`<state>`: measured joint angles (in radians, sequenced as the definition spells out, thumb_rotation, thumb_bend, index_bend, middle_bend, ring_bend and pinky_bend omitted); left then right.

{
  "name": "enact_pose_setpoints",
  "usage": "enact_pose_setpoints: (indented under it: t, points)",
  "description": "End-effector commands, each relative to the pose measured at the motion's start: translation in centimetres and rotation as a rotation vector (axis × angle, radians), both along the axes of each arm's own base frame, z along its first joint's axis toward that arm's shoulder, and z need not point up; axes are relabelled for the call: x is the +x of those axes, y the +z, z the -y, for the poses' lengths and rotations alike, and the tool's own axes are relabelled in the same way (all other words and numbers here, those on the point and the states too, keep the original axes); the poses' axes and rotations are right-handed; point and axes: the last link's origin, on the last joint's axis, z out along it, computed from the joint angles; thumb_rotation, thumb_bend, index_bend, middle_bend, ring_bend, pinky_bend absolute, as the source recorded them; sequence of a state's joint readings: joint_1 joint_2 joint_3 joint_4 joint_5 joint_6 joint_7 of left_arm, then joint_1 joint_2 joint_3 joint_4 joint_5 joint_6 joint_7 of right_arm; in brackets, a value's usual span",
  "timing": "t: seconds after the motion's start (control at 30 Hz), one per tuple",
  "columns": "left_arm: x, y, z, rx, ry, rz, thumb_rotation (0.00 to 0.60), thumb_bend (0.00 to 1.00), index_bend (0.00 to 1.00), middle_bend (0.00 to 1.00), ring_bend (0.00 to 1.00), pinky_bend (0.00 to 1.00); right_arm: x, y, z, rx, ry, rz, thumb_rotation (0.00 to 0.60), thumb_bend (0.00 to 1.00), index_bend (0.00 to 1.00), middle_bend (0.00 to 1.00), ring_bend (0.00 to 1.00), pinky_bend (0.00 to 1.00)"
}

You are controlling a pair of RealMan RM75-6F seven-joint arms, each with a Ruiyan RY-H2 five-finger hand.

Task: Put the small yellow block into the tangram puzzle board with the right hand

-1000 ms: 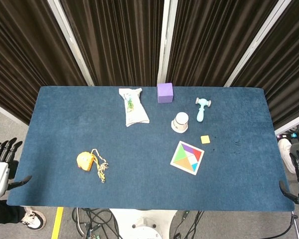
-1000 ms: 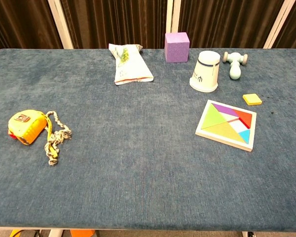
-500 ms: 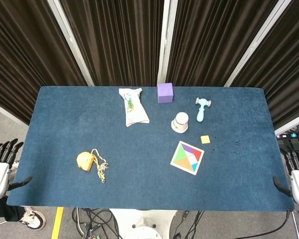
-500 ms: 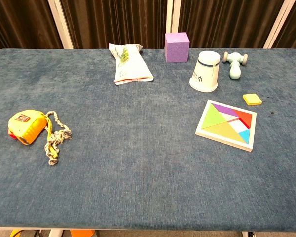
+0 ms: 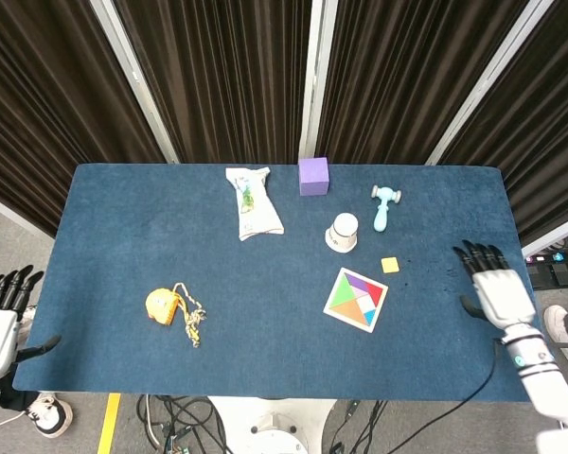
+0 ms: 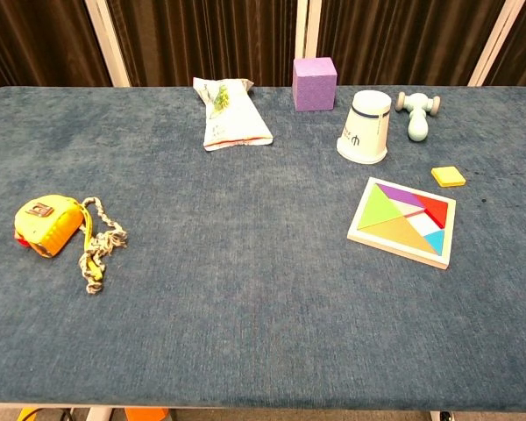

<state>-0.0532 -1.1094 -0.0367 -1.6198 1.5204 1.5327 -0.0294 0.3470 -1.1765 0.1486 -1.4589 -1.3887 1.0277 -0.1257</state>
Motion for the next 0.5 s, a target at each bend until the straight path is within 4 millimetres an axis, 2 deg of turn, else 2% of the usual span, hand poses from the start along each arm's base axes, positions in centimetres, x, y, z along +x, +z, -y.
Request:
enact_pose_setpoints:
  t: [0.03,0.27,0.5]
  points:
    - [0.0,0.0,0.0,0.003,-0.002,0.003,0.6,0.0,0.09,0.02,0.0,0.04,1.4,-2.7,3.2,0.07,-0.029,-0.032,0.6,0.26,0.0,0.0,0.0,0.0]
    - [-0.2,0.1,-0.1,-0.003,0.003,0.001,0.6,0.0,0.09,0.02,0.0,0.04,3.7,-6.2,6.7,0.122,-0.038,-0.044,0.6,0.26,0.0,0.0,0.0,0.0]
    - [-0.6,0.1,0.0,-0.003,0.013,0.008,0.6,0.0,0.09,0.02,0.0,0.04,4.8,-8.7,8.3,0.167,-0.045,-0.077,0.6,0.26,0.0,0.0,0.0,0.0]
